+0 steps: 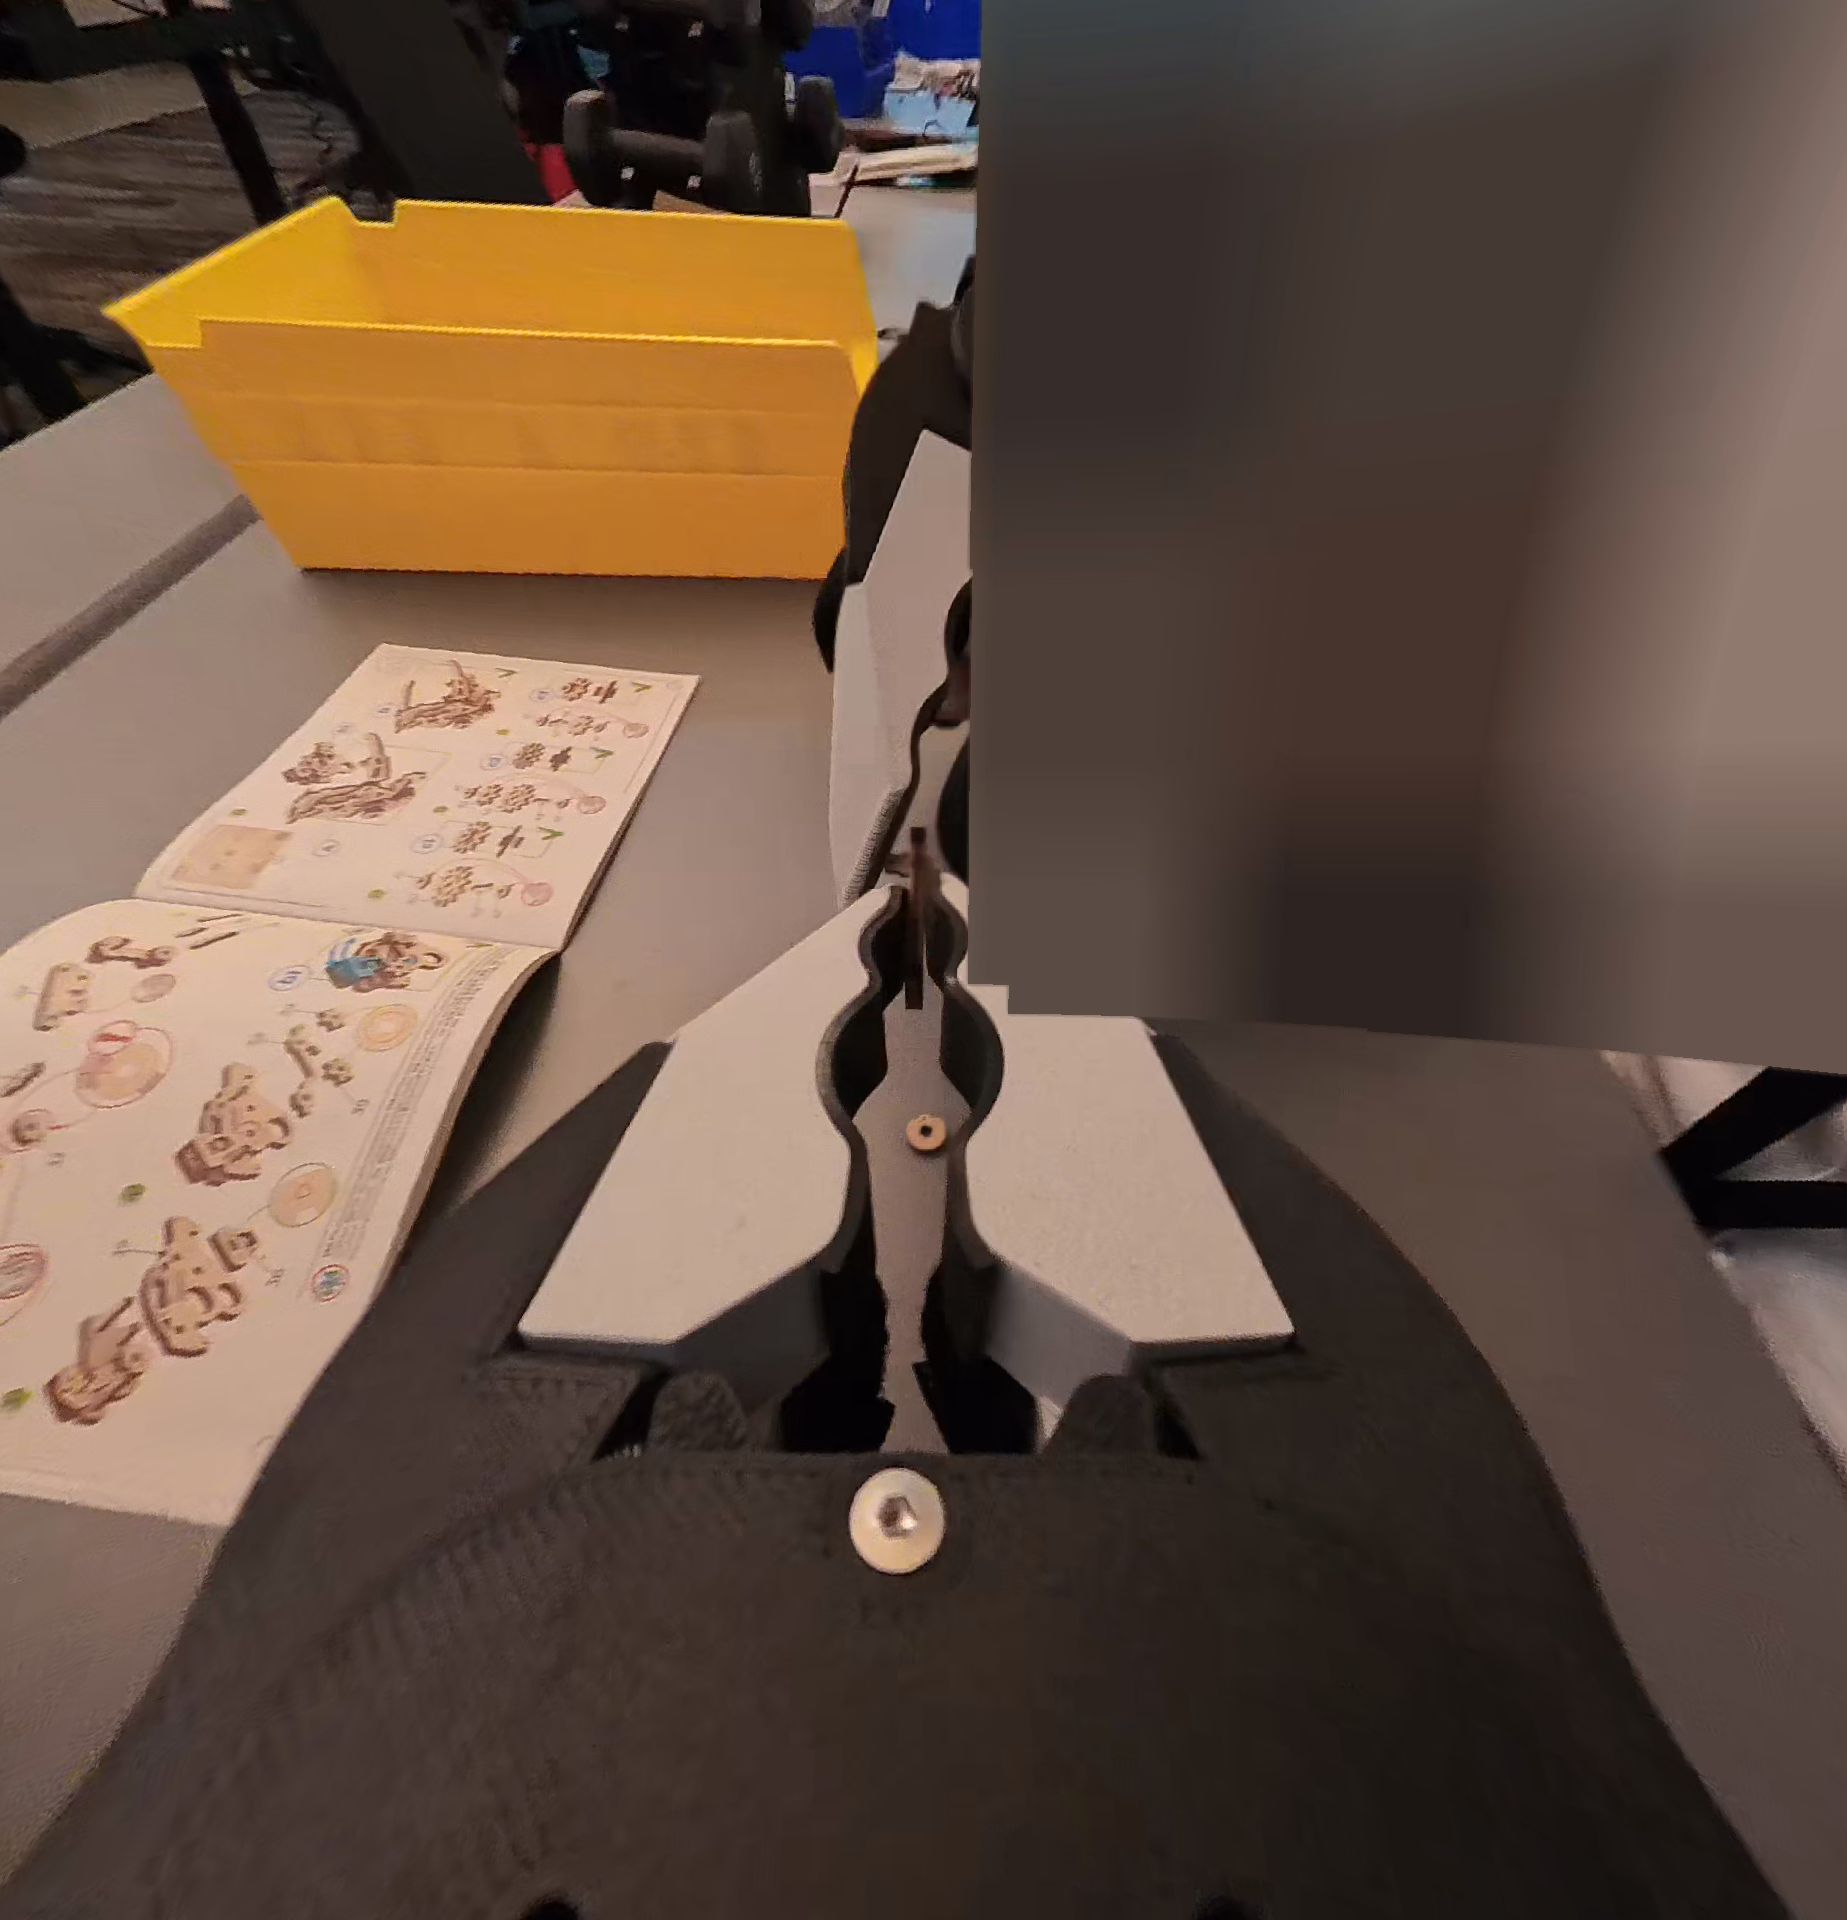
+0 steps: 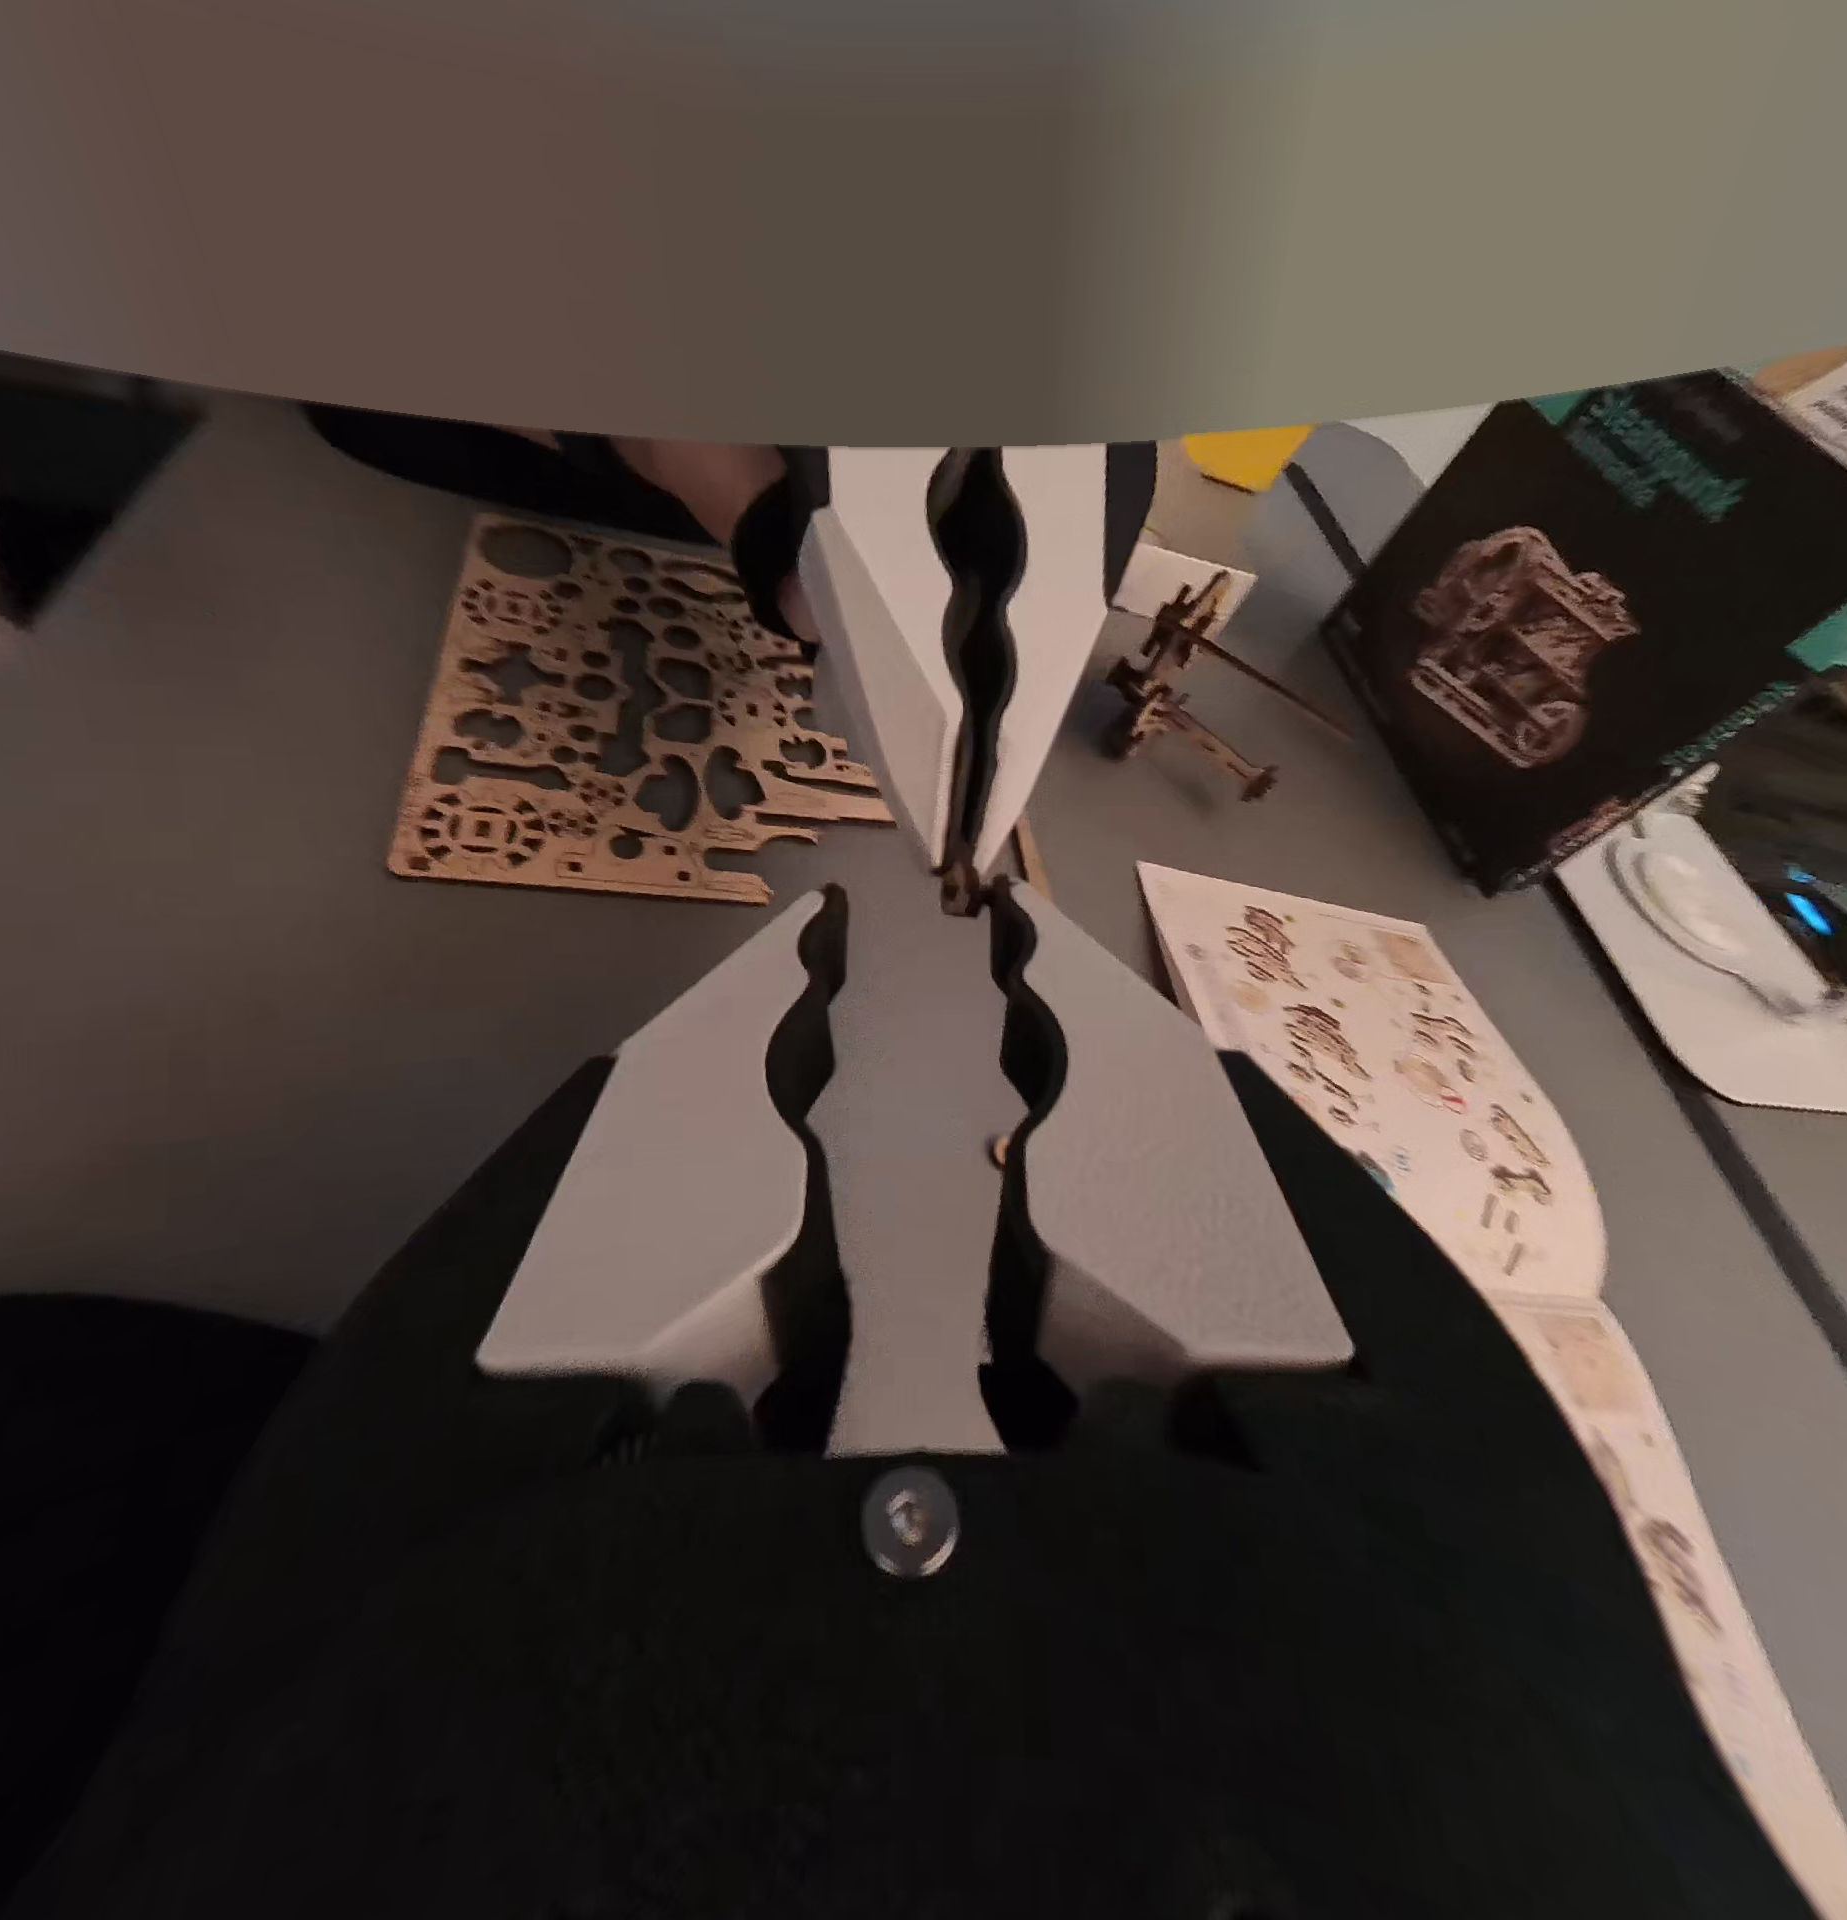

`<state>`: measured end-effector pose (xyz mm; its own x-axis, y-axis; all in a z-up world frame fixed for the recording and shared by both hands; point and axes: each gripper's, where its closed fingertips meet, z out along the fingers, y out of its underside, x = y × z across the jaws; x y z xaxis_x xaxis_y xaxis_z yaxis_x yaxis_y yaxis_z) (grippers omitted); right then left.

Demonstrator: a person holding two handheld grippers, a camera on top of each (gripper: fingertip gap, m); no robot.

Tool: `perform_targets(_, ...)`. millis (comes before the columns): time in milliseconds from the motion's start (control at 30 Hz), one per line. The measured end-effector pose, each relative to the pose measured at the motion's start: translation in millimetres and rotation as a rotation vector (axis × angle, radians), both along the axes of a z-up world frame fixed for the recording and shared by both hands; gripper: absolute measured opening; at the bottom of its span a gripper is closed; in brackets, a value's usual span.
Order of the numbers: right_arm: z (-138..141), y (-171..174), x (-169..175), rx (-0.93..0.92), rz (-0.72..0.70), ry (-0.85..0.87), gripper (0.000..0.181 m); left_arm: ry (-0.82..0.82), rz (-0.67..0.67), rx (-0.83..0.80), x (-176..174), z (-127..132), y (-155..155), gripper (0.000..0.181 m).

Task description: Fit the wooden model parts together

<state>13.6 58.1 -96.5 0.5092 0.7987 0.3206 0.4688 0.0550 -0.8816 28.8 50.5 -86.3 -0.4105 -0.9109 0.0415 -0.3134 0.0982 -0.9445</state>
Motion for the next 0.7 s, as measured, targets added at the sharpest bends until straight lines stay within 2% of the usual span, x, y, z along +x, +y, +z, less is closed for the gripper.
perform_targets(100,2,-7,-1,-0.044,0.059,0.048,0.019,0.003,-0.057,-0.046,-2,1,-9,0.000)
perform_targets(233,-2,-10,0,-0.118,0.092,0.092,0.018,0.015,-0.067,0.010,-2,-4,-11,0.000)
perform_targets(300,-1,-9,0,-0.154,0.096,0.144,0.008,0.014,-0.079,0.029,-3,-5,-13,0.000)
perform_targets(433,1,-9,0,-0.122,0.102,0.145,0.007,-0.007,-0.074,0.057,-3,-3,-14,0.000)
perform_targets(700,12,-11,-1,-0.066,0.088,0.147,0.008,-0.026,-0.094,-0.075,-5,10,-16,0.000)
